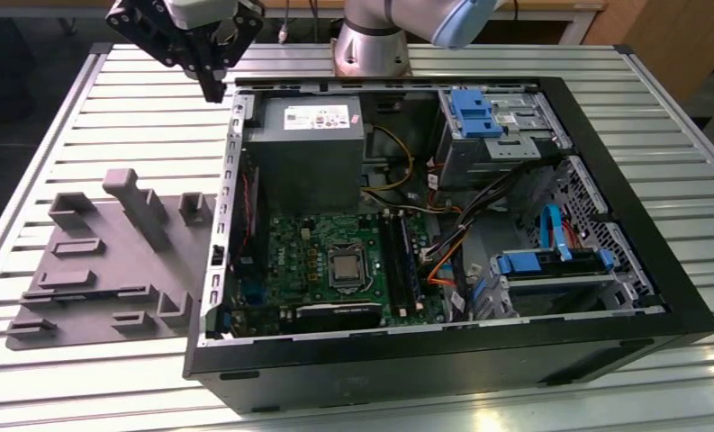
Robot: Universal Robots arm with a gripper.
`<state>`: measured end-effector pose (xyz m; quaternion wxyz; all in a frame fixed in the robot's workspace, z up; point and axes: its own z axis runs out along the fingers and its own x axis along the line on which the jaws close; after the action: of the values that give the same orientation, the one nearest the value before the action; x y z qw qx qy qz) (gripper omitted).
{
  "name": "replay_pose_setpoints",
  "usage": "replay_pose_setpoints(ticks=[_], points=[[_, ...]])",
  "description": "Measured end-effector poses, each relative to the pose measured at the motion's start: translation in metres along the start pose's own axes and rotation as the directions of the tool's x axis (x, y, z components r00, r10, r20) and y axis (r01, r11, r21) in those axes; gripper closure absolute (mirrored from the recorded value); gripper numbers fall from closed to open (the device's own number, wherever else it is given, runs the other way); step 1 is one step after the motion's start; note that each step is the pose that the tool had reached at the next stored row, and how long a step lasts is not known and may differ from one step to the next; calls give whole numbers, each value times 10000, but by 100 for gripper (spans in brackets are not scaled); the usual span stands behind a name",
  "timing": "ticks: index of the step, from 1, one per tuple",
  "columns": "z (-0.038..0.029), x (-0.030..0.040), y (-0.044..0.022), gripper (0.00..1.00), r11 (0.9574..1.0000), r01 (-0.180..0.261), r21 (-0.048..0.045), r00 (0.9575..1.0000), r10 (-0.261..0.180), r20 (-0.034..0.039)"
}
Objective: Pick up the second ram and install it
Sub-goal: 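Reach for the second ram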
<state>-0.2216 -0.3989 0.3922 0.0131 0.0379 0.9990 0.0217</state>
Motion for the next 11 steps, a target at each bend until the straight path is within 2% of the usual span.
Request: replay_pose_setpoints(ticks=[11], points=[[-1,60,-5,89,10000,0,0,10000,0,0]])
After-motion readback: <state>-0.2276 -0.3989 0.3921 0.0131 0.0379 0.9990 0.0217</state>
